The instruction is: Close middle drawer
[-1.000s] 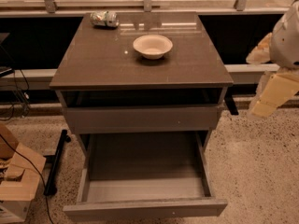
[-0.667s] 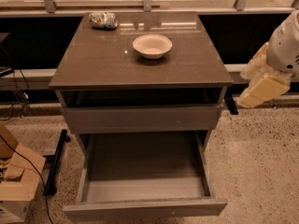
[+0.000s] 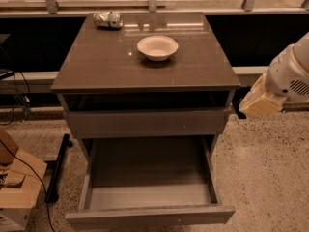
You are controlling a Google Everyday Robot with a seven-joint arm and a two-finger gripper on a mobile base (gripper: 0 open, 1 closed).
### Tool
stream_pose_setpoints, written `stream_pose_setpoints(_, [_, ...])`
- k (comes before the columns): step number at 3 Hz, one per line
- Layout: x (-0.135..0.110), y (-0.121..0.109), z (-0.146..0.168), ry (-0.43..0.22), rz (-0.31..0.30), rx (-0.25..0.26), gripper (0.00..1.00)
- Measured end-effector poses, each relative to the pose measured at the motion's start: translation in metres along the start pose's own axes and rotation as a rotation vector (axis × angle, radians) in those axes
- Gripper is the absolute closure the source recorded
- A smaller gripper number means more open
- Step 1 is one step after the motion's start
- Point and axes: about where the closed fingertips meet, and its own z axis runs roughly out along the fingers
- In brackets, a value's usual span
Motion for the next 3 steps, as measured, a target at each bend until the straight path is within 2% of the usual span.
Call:
stream_pose_setpoints(1, [0.003, 0.009, 0.009, 0.0, -0.005, -0.018, 1.0])
stream_pose_setpoints(2, [0.013, 0.027, 0.045, -0.002, 0.037, -0.029, 1.0])
stream_pose_setpoints(3, [0.044, 0.064, 0.129, 0.011, 0.125, -0.113, 1.0])
